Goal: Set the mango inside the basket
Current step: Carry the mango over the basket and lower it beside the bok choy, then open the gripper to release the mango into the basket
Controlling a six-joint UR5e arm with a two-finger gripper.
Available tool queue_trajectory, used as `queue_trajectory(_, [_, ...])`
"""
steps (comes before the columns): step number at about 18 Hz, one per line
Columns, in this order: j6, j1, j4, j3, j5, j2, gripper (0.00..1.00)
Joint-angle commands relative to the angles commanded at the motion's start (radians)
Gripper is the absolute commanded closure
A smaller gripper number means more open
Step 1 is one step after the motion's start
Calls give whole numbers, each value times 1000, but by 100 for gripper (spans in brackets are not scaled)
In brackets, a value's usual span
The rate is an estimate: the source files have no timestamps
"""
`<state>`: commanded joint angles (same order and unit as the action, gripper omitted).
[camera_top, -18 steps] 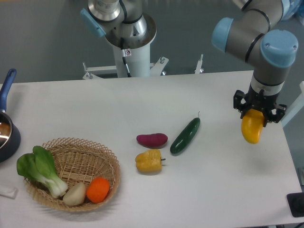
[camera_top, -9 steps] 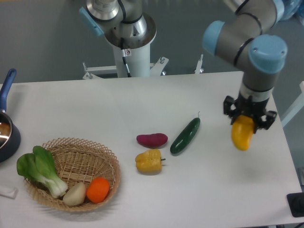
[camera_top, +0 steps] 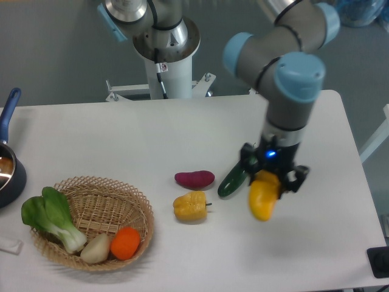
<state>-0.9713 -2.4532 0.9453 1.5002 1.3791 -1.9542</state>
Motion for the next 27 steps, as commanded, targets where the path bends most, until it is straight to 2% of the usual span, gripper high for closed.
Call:
queue_trajectory(2, [67,92,-19,2,3,-29,95])
queue_trajectory(7, [77,250,-22,81,12,-18,91])
queue_trajectory(12, [106,374,-25,118,12,-22,72])
queue_trajectory(14, [143,417,-23,121,14,-37,62])
queue_trajectory(16, [158,433,-25,123,14,-52,42])
queue_trajectory(18, [158,454,-25,123,14,-61,4])
queue_trajectory(19, [158,456,-25,123,14,-63,0])
queue_trajectory(25, [160,456,-23,120,14,-38,0])
queue_trajectory(27, [158,430,-22,120,32,-26,0])
